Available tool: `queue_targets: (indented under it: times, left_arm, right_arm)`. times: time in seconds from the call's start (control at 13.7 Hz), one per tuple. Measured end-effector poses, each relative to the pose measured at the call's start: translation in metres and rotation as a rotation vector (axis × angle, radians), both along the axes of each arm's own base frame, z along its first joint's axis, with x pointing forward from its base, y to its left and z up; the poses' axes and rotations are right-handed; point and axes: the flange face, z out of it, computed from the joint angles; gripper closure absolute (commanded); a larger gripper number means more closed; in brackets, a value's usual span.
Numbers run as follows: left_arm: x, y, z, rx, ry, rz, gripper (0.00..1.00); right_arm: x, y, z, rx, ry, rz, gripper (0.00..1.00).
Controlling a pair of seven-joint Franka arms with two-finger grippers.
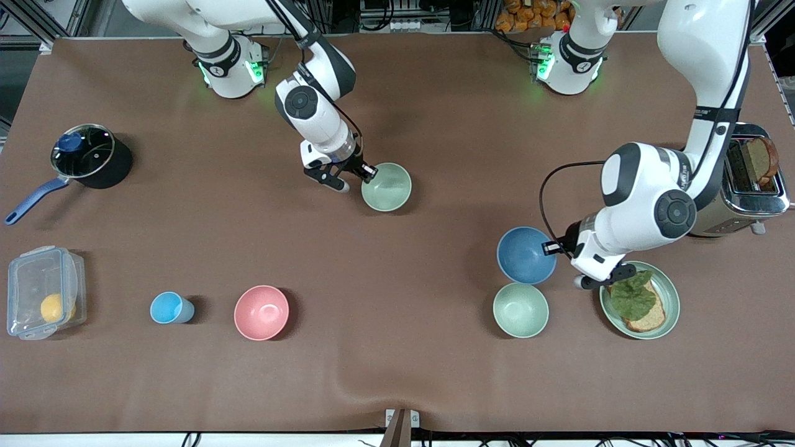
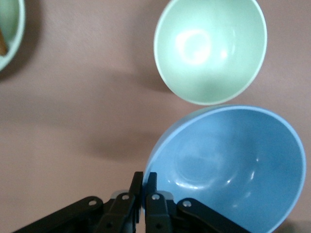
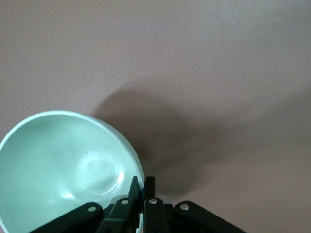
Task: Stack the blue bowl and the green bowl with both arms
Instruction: 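Carry the green bowl and blue bowl toward each other at table center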
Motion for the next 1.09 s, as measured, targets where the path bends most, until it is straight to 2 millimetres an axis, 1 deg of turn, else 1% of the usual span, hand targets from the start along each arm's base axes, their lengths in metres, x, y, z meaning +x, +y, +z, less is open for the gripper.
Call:
queue_targets:
  times: [0.15, 0.22, 0.29, 0.36, 0.44, 0.58, 0.8, 0.95, 1.09]
  left_arm:
    - [-0.012, -0.035, 0.0, -0.009, 0.019, -0.014, 1.0]
    - [-0.017, -0.051, -0.002, -0.012, 0.025, -0.022, 1.0]
    - [-0.02, -0.063, -0.003, -0.012, 0.029, -0.024, 1.0]
    - [-0.022, -0.071, -0.004, -0.011, 0.033, -0.02, 1.0]
    - [-0.023, -0.073, -0.004, -0.01, 0.034, -0.019, 1.0]
    - [-0.022, -0.072, -0.005, -0.01, 0.035, -0.015, 1.0]
    - [-0.022, -0.071, -0.006, -0.01, 0.037, -0.015, 1.0]
    - [-0.027, -0.079, -0.006, -0.022, 0.044, -0.023, 1.0]
    - [-0.032, -0.087, -0.004, -0.038, 0.051, -0.027, 1.0]
  right_arm:
    - [0.0, 0.0, -0.012, 0.007, -0.01, -0.009, 1.0]
    - [-0.001, 0.001, -0.017, 0.01, -0.013, -0.014, 0.65]
    - [-0.001, 0.002, -0.017, 0.015, -0.018, -0.022, 0.01]
    - [-0.001, 0.003, -0.018, 0.015, -0.013, -0.038, 0.0]
    - [-0.001, 0.003, -0.019, 0.014, -0.004, -0.062, 0.0]
    - [0.003, 0.001, -0.019, 0.015, 0.004, -0.107, 0.0]
    - [0.019, -0.002, -0.011, 0.004, 0.026, -0.143, 0.0]
    - [0.035, -0.003, 0.004, -0.013, 0.074, -0.181, 0.0]
    - [0.055, -0.005, 0.029, -0.038, 0.141, -0.211, 0.0]
